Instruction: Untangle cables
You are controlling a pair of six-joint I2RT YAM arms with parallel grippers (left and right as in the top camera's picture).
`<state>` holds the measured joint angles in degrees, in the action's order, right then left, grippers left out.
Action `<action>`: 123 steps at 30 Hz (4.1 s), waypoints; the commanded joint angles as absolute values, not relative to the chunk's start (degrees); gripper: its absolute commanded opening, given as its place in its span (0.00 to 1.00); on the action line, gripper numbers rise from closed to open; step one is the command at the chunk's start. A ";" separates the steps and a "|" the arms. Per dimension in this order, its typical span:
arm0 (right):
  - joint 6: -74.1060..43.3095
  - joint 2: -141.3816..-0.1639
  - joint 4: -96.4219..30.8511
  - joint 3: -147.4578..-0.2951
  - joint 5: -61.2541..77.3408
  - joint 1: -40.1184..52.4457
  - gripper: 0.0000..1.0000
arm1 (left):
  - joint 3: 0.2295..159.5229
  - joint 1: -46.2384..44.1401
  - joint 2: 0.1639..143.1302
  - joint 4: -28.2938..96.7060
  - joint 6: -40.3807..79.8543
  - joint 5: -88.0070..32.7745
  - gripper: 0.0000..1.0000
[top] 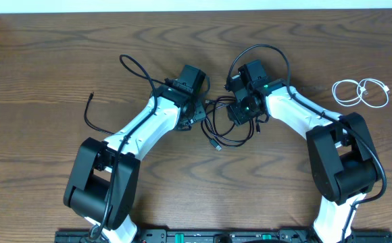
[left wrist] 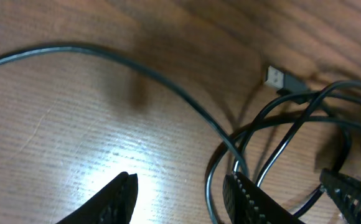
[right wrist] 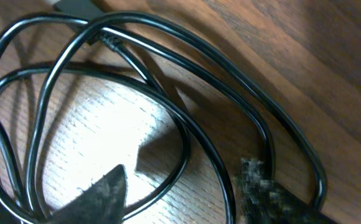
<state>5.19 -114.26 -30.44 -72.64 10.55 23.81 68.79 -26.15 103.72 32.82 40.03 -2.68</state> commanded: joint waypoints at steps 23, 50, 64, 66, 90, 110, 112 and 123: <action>5.41 -115.44 -29.39 -71.83 10.48 24.01 0.01 | 68.47 -26.20 107.22 30.33 39.66 -2.46 0.72; 5.43 -115.44 -29.34 -71.83 11.11 24.10 0.01 | 68.45 -26.22 107.53 27.94 39.66 -2.28 0.47; 5.39 -115.44 -29.36 -71.83 11.11 24.10 0.01 | 68.45 -26.22 110.41 27.97 39.64 -2.28 0.14; 5.39 -115.44 -29.34 -71.83 11.11 24.10 0.01 | 68.47 -26.22 110.98 27.97 39.64 -2.31 0.28; 5.39 -115.44 -29.10 -71.83 11.11 24.10 0.01 | 68.58 -26.04 107.42 21.41 38.74 -7.81 0.52; 5.39 -115.44 -28.53 -71.83 12.27 24.12 0.01 | 68.55 -26.04 107.42 29.82 38.11 12.84 0.66; 5.39 -115.44 -28.25 -71.83 12.62 24.12 0.01 | 68.55 -26.04 107.42 30.89 38.13 13.17 0.69; 5.41 -115.44 -28.08 -71.83 13.26 24.10 0.01 | 68.47 -26.04 107.42 33.63 38.13 13.17 0.78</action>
<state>5.26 -114.50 -28.40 -72.29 12.08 23.81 68.79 -26.13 108.57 33.19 38.70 11.60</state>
